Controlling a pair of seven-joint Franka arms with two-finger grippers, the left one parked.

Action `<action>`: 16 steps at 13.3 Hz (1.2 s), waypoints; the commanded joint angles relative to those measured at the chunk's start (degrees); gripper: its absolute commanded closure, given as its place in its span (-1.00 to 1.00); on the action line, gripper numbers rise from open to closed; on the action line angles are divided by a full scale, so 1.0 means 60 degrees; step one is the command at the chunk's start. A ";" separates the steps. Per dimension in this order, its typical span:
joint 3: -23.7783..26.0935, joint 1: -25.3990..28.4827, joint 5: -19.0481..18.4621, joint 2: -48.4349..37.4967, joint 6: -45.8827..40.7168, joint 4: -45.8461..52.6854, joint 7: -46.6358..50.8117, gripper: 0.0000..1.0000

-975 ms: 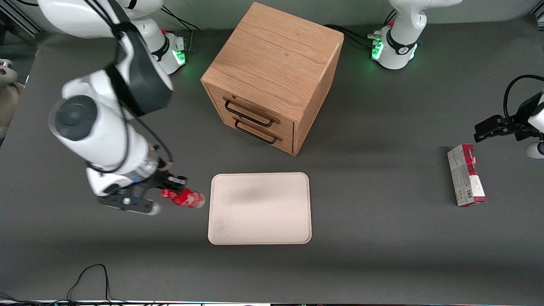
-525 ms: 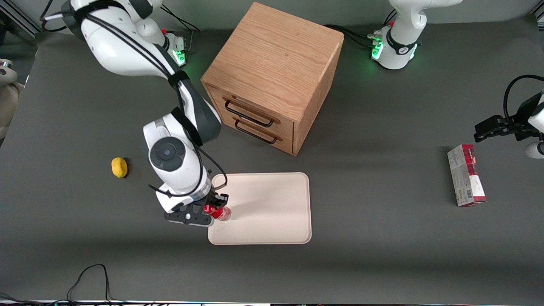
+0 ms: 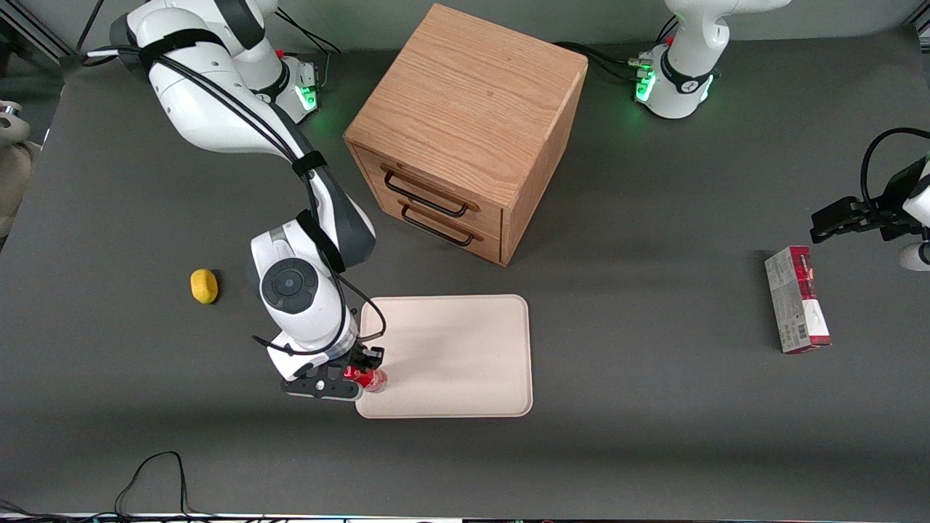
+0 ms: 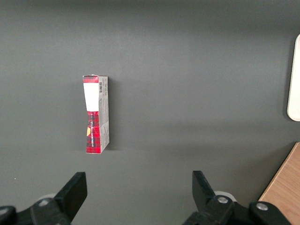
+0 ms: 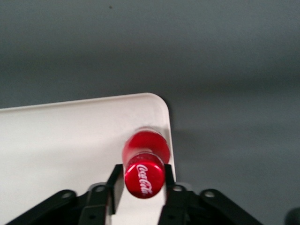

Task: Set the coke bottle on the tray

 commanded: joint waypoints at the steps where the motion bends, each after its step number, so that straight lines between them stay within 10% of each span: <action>1: 0.0003 -0.0046 -0.0220 -0.0248 0.0530 -0.0350 -0.0157 -1.00; 6: -0.0011 -0.0323 -0.0045 -0.2438 -0.2040 -0.0872 -0.1381 -1.00; 10: -0.1677 -0.0660 0.1799 -0.6100 -0.3200 -0.3918 -0.4280 -1.00; 16: -0.2077 -0.1335 0.1699 -0.7939 -0.5139 -0.4554 -0.4816 -1.00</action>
